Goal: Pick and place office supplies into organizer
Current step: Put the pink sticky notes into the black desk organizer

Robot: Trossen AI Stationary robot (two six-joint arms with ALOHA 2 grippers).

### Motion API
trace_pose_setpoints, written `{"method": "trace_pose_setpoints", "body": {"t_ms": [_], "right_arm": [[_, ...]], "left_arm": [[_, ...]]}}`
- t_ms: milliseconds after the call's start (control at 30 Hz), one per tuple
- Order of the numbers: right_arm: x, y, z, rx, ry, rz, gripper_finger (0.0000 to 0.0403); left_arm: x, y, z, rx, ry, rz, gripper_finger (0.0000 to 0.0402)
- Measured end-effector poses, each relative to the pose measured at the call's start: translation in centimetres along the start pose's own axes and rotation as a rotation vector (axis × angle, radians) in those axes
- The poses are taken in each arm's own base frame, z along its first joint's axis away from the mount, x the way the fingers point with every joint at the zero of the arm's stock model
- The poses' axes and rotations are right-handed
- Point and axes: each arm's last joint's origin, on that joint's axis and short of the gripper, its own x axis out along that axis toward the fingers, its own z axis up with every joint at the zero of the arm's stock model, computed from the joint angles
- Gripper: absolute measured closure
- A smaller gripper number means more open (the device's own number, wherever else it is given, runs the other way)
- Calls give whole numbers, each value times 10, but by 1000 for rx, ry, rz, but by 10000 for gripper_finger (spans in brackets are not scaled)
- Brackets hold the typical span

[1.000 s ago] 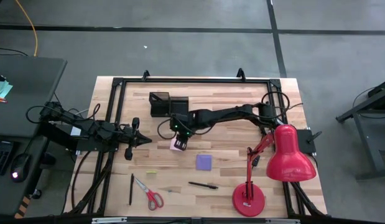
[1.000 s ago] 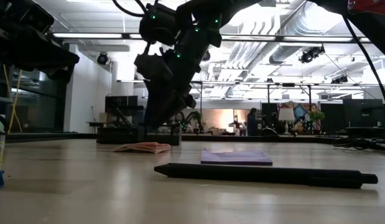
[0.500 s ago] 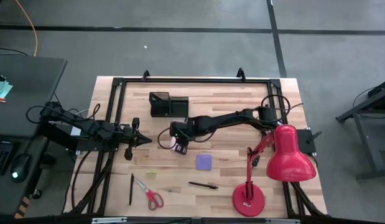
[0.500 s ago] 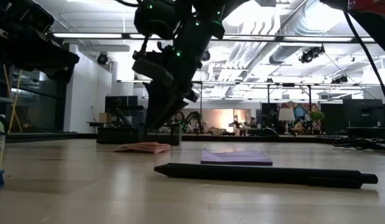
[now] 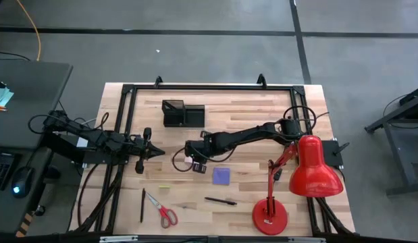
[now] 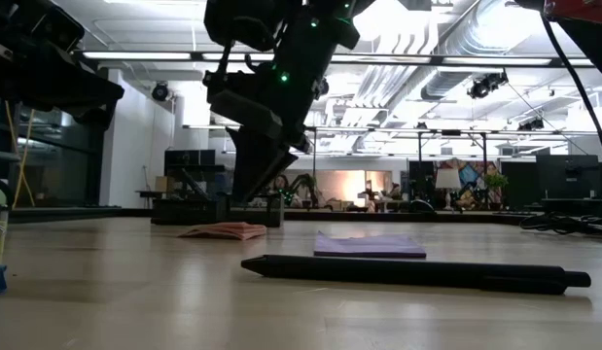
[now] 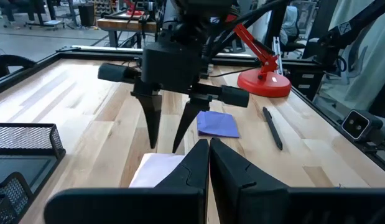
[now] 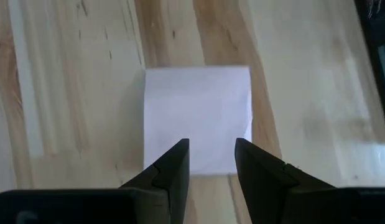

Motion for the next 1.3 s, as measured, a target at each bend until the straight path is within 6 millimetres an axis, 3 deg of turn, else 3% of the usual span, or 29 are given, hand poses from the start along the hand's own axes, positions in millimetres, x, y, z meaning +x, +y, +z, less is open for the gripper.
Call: {"method": "trace_pose_setpoints", "body": {"t_ms": [400, 1000, 1100, 1300], "right_arm": [[0, 2, 0, -24, 4, 31, 265], [0, 5, -1, -23, 9, 59, 106], [0, 7, -2, -45, 21, 106, 90], [1, -2, -1, 33, 27, 41, 82]], "left_arm": [[0, 0, 0, 0, 0, 0, 401], [0, 0, 0, 0, 0, 0, 401], [0, 0, 0, 0, 0, 0, 401], [0, 0, 0, 0, 0, 0, 401]]}}
